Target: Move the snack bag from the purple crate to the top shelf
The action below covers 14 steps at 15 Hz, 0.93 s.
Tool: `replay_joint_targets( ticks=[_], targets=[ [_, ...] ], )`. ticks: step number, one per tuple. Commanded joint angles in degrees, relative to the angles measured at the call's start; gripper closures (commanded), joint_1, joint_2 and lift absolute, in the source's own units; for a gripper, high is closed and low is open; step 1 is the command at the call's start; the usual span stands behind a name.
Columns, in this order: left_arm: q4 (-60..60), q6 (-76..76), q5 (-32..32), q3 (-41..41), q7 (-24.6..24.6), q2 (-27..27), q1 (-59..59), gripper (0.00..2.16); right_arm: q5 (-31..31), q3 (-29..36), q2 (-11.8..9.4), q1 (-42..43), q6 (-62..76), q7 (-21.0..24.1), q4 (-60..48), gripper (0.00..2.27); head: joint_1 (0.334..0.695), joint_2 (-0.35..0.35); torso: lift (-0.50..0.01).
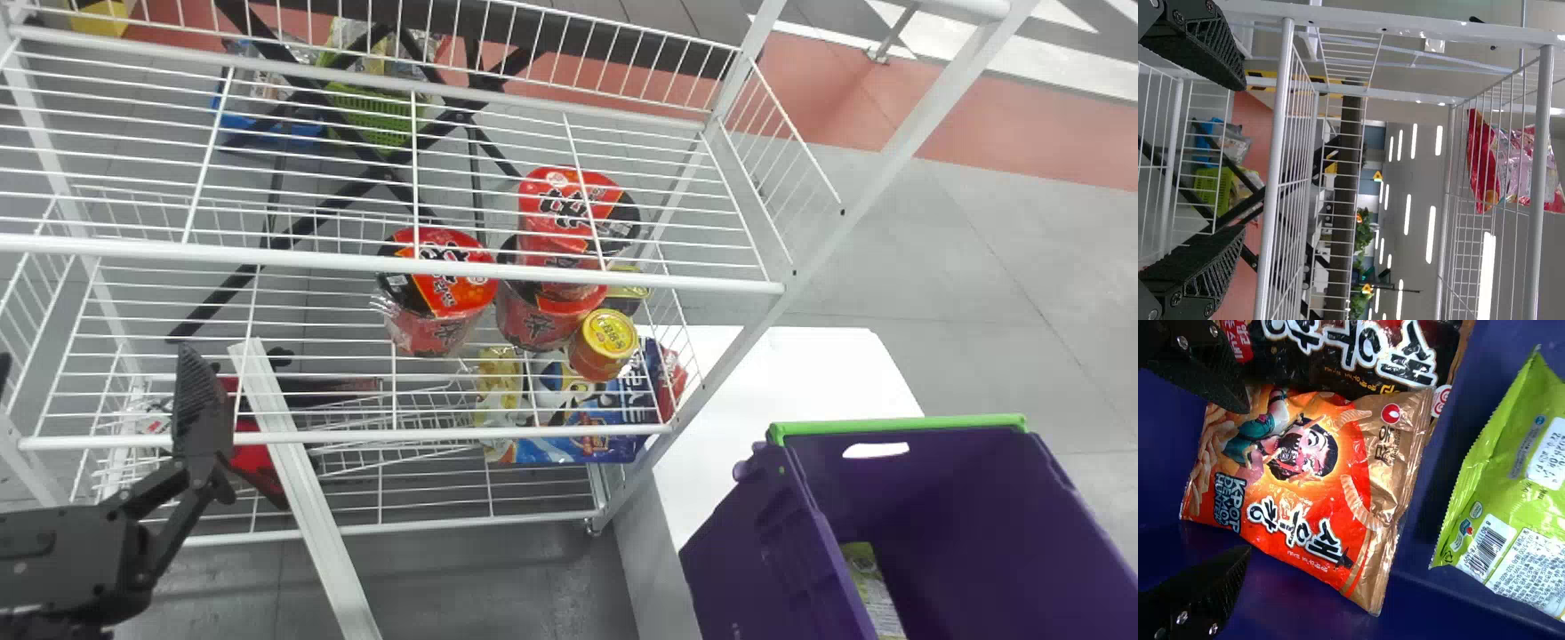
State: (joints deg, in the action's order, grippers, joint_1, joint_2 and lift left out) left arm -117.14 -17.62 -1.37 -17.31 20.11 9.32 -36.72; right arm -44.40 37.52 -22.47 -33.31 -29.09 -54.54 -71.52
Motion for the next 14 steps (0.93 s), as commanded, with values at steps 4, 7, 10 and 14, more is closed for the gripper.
replay_joint_targets(
  ticks=[4, 7, 10, 14],
  targets=[
    [0.1, -0.7, 0.1, 0.1, 0.0, 0.0, 0.1, 0.06, 0.0, -1.3, 0.7, 0.1, -0.2, 2.7, 1.6, 0.15, 0.695, -0.35, -0.455],
    [0.3, -0.9, 0.4, 0.4, -0.2, 0.0, 0.1, 0.06, -0.1, -1.3, 0.8, 0.1, -0.8, 4.2, 2.2, 0.18, 0.695, -0.35, -0.455],
    [0.5, -1.6, 0.7, 0.5, -0.2, 0.0, 0.2, 0.06, -0.1, -1.0, 1.0, -0.1, -0.9, 5.8, 2.7, 0.19, 0.695, -0.35, -0.455],
    [0.8, -1.6, 1.0, 0.6, -0.3, 0.0, 0.2, 0.06, 0.7, 0.2, 1.5, -0.1, -1.6, 6.6, 2.6, 0.21, 0.695, -0.35, -0.455]
  ],
)
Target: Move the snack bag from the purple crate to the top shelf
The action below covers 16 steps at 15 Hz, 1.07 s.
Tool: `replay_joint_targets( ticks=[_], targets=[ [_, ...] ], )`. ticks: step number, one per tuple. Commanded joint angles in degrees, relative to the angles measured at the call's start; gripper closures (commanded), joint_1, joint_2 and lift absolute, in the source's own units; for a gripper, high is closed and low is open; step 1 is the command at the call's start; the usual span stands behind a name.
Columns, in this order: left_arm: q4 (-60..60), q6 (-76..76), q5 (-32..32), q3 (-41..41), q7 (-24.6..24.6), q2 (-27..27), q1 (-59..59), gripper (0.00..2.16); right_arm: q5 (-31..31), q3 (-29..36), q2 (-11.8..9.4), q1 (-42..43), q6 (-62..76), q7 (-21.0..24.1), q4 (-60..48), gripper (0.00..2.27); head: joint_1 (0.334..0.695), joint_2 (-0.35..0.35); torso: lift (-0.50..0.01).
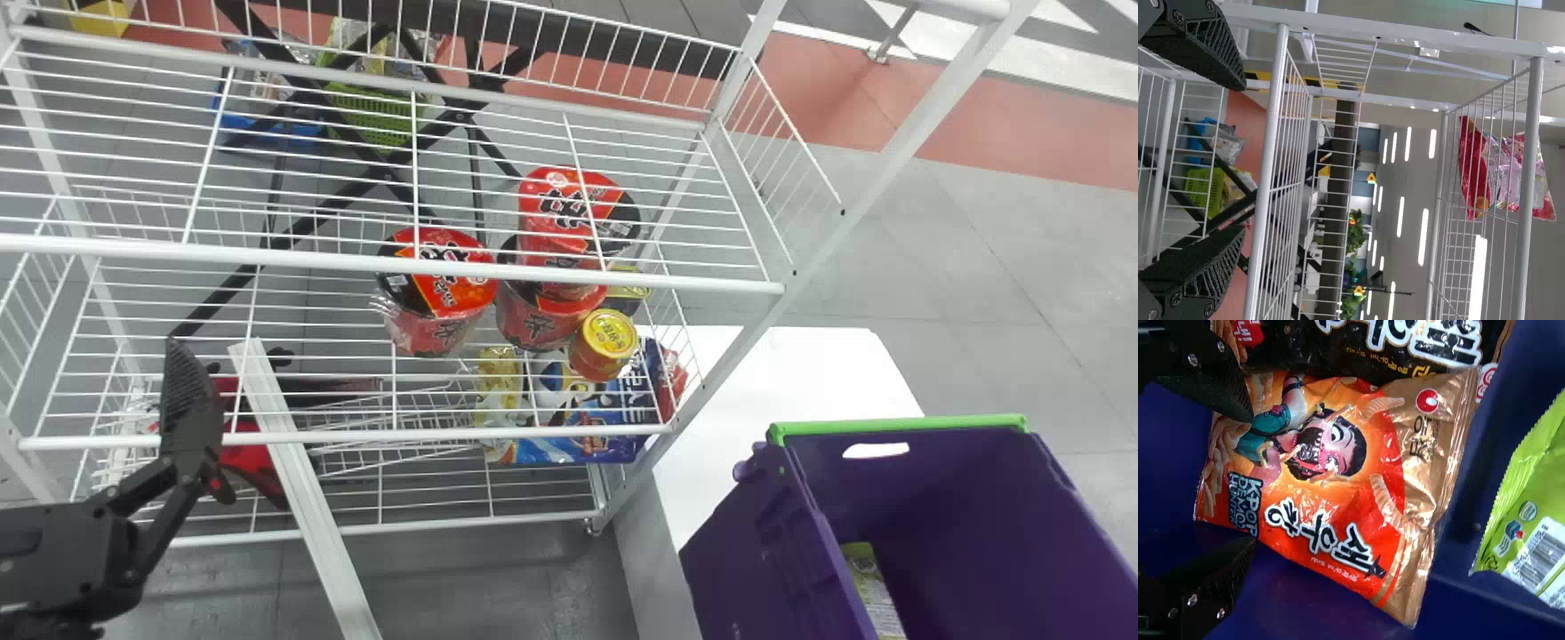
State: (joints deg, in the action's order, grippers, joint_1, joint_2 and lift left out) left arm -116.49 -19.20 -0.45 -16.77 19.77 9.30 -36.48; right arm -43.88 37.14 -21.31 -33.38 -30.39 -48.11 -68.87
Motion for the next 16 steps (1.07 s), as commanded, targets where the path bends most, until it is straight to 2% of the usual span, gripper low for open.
replay_joint_targets(
  ticks=[1, 10, 16],
  targets=[
    [0.1, 0.0, 0.2, 0.2, 0.0, 0.0, 0.0, 0.06, 0.3, 0.7, 0.4, 0.0, -0.5, 0.2, 0.0, 0.21, 0.695, -0.35, -0.455],
    [0.2, -0.5, 0.2, 0.2, -0.2, 0.2, -0.2, 0.06, 3.6, -0.1, 1.5, 0.1, -1.7, 4.3, 0.0, 0.22, 0.695, -0.35, -0.455],
    [0.2, -0.7, 0.2, 0.2, -0.2, 0.2, -0.3, 0.06, 7.6, -0.1, 2.3, 0.2, -1.9, 10.4, 0.0, 0.22, 0.695, -0.35, -0.455]
  ],
)
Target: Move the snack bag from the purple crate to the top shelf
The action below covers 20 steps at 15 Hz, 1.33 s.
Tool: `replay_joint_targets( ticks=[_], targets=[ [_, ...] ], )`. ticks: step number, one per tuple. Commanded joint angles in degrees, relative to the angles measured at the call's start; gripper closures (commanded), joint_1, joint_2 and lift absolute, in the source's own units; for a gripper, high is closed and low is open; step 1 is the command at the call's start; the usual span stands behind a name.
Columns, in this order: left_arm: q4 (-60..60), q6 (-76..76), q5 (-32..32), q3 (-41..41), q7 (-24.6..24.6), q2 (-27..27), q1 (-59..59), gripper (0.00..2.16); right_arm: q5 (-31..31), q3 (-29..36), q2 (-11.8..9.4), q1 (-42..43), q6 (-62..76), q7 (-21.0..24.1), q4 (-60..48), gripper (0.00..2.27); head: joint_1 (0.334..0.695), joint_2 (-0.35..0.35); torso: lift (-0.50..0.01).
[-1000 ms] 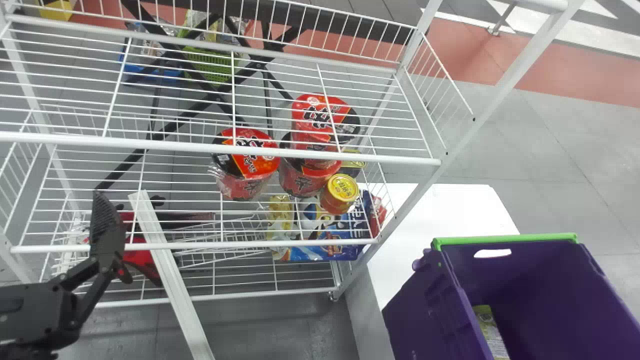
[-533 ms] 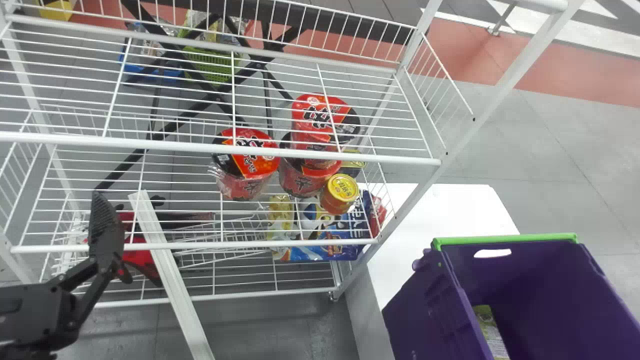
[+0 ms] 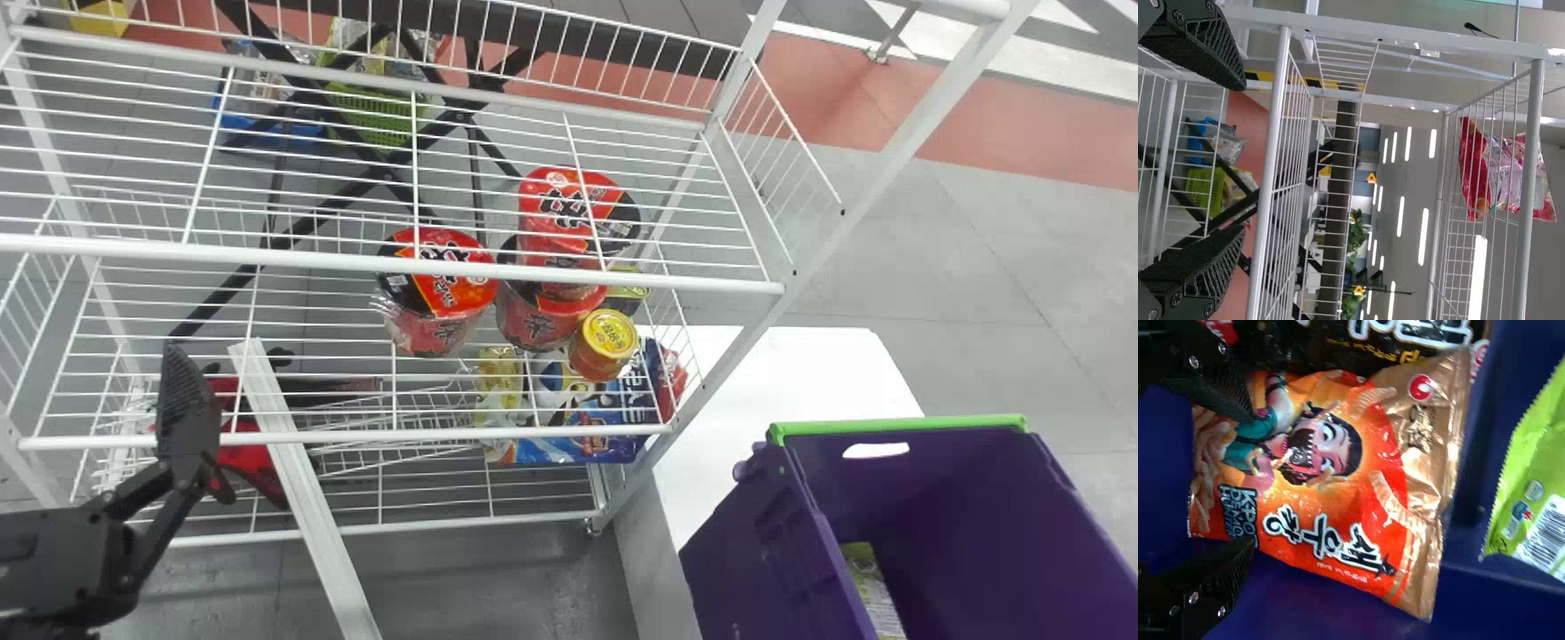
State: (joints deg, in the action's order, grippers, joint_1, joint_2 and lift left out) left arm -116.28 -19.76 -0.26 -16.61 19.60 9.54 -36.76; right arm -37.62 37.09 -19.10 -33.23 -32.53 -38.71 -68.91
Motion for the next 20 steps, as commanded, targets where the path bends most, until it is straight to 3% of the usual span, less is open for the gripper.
replay_joint_targets(
  ticks=[1, 7, 9, 10, 12, 14, 20],
  targets=[
    [0.0, -0.1, 0.0, 0.0, 0.0, 0.0, -0.2, 0.06, 2.2, 0.0, 0.2, 0.0, 0.4, 1.8, 0.0, 0.22, 0.695, -0.35, -0.455],
    [-0.2, -1.7, 0.0, 0.3, 0.1, 0.2, -0.9, 0.06, 3.4, -2.1, 0.6, 0.6, 0.6, 4.4, 1.5, 0.35, 0.695, -0.35, -0.455],
    [0.0, -1.7, 0.0, 0.4, 0.1, 0.1, -0.8, 0.06, 3.4, -2.4, 0.5, 0.9, 0.7, 4.4, 2.0, 0.72, 0.695, -0.35, -0.455],
    [0.1, -1.7, 0.0, 0.4, 0.1, 0.1, -0.9, 0.06, 3.5, -2.5, 0.5, 1.0, 0.2, 3.6, 2.0, 1.18, 0.695, -0.35, -0.455],
    [0.0, -1.7, 0.0, 0.5, 0.1, 0.1, -0.8, 0.06, 3.7, -2.3, 0.0, 1.2, 0.2, -0.1, 1.8, 1.56, 0.695, -0.35, -0.455],
    [0.1, -1.7, 0.0, 0.6, 0.1, 0.1, -0.9, 0.06, 3.7, -1.8, -0.1, 1.3, 0.2, -1.6, 0.8, 1.65, 0.695, -0.35, -0.455],
    [0.1, -1.7, -0.1, 0.4, 0.1, -0.2, -0.9, 0.07, 4.2, 0.1, 1.3, -1.1, -6.3, -2.2, -7.3, 1.65, 0.695, -0.35, -0.455]
  ],
)
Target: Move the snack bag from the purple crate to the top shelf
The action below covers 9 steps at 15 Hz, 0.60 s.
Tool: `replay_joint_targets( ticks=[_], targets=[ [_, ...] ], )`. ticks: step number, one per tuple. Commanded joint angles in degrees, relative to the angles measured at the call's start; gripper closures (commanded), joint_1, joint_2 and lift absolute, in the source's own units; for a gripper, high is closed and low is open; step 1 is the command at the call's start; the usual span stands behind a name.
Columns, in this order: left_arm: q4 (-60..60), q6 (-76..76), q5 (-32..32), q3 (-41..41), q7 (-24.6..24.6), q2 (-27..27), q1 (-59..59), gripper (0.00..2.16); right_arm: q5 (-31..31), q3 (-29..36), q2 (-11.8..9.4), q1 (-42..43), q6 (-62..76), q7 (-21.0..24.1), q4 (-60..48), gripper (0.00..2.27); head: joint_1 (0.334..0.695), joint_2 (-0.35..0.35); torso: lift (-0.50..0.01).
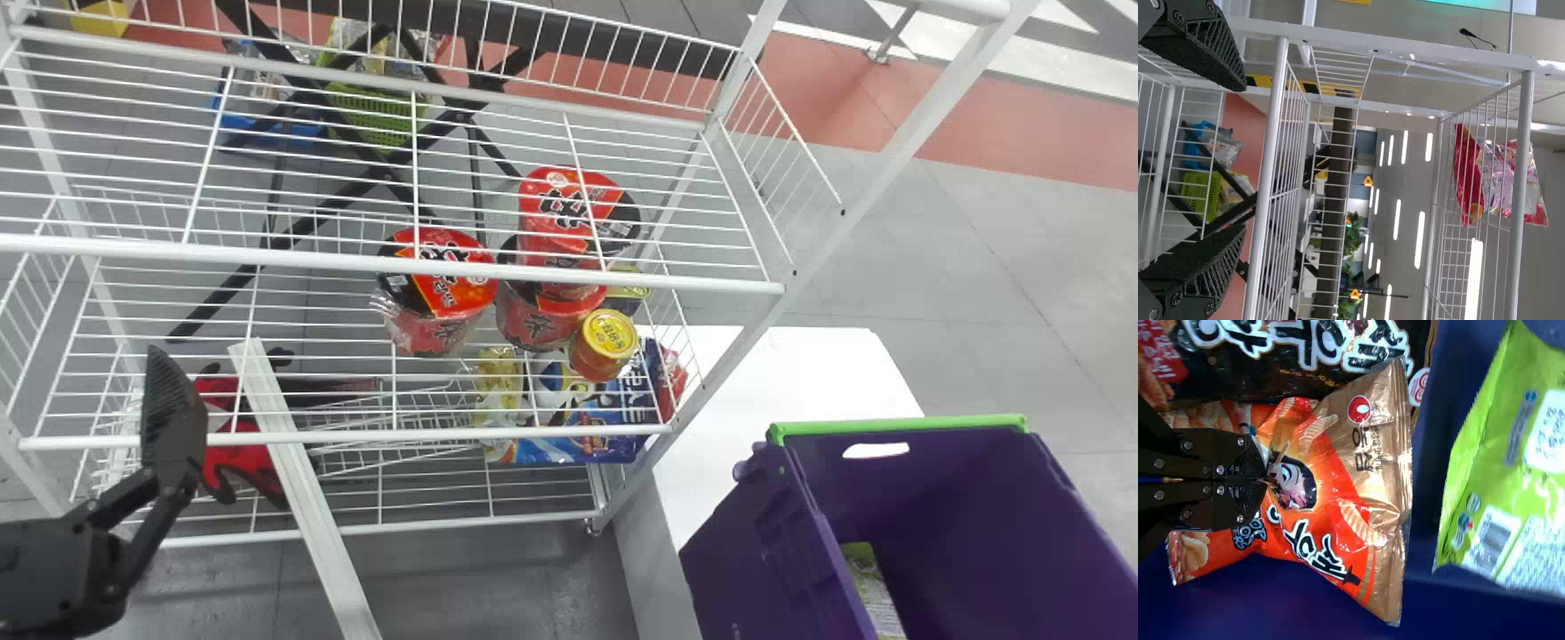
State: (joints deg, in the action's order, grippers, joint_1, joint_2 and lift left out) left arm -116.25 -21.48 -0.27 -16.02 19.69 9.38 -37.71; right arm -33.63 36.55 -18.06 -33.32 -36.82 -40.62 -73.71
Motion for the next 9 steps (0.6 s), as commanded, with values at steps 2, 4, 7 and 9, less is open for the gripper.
replay_joint_targets(
  ticks=[2, 4, 7, 9],
  targets=[
    [0.0, 0.0, -0.1, -0.2, 0.0, -0.1, 0.0, 0.07, 0.3, 2.0, 0.7, -1.7, -2.3, -1.0, -4.5, 1.65, 0.695, -0.35, -0.455],
    [0.0, 0.0, -0.1, -0.3, 0.0, -0.1, 0.0, 0.07, 1.5, 3.5, 2.1, -3.4, -2.3, -2.6, -8.6, 1.65, 0.695, -0.35, -0.455],
    [-0.3, 0.2, -0.5, -0.8, 0.0, -0.1, 0.0, 0.07, 1.9, 4.4, 3.4, -4.7, -4.5, -3.2, -12.9, 1.65, 0.695, -0.35, -0.455],
    [-0.6, 0.0, -0.5, -0.8, 0.1, -0.1, -0.3, 0.07, 1.8, 4.5, 3.5, -5.2, -5.2, -3.7, -13.8, 1.65, 0.695, -0.35, -0.455]
  ],
)
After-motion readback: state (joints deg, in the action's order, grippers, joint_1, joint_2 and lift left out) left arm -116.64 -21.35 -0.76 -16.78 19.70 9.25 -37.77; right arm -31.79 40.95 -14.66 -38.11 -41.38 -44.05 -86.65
